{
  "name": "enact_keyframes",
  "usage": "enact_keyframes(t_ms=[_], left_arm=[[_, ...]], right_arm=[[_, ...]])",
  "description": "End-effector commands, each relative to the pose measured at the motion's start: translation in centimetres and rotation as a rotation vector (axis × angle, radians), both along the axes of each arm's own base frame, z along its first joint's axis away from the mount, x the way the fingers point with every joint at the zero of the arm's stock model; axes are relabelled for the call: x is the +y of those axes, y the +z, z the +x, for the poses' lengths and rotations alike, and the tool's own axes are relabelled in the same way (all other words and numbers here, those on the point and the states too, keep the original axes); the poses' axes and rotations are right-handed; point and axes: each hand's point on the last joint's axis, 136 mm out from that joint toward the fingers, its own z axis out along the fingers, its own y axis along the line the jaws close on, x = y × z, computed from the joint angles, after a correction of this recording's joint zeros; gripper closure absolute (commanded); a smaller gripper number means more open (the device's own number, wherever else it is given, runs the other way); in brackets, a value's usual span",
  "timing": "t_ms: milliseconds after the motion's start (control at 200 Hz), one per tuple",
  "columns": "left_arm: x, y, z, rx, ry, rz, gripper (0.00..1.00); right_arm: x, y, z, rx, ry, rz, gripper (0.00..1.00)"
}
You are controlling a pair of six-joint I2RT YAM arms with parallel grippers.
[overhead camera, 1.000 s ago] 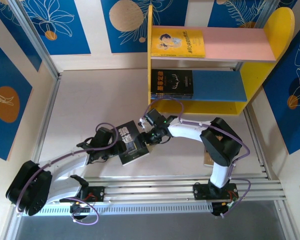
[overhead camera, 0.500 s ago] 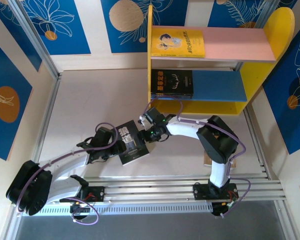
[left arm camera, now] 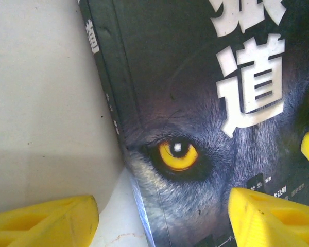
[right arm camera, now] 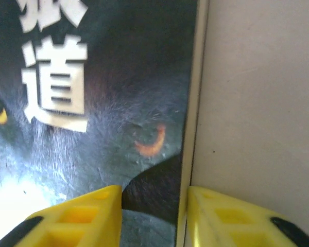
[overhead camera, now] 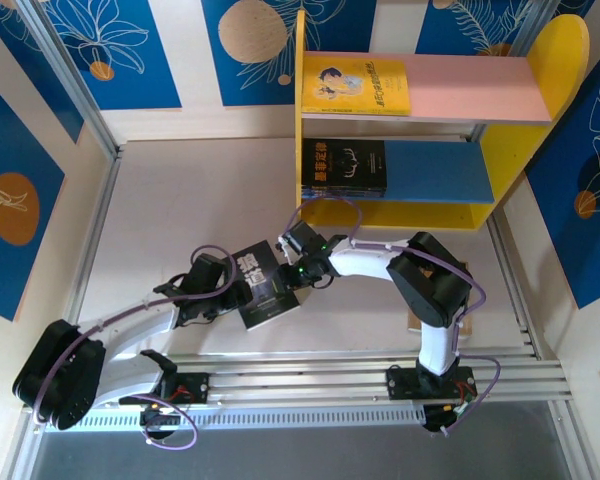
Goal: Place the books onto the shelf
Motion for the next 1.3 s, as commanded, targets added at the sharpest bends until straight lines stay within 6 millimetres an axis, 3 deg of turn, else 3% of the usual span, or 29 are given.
enact_keyframes(t_ms=[0, 230, 455, 565, 790, 921, 1296], left_arm=[[0.0, -1.4, -0.1, 0.023, 0.001, -0.005, 0.28], [-0.2, -1.8, -0.1, 0.031, -0.002, -0.004, 0.28], [-0.9, -1.5, 0.5, 0.011, -0.01, -0.039, 0.28], [-1.8, 0.2, 1.3, -0.047, -0.013, -0.1, 0.29], [-2.8, 6.5, 2.5, -0.231, -0.011, -0.239, 0.29], [-2.1, 7.8, 2.2, -0.246, 0.0, -0.218, 0.29], [-1.9, 5.2, 2.1, -0.166, 0.004, -0.163, 0.35]], right_arm=[[-1.5, -5.8, -3.5, 0.118, 0.019, -0.099, 0.68], [-1.4, -6.3, -3.8, 0.193, -0.018, -0.016, 0.76], [-1.6, -6.6, -4.2, 0.288, -0.061, 0.1, 0.78], [-1.6, -6.8, -4.7, 0.309, -0.05, 0.109, 0.78], [-1.5, -6.8, -5.1, 0.329, -0.039, 0.116, 0.78], [-1.3, -6.6, -4.9, 0.328, -0.033, 0.121, 0.78], [-1.2, -5.6, -4.7, 0.306, -0.024, 0.125, 0.73]])
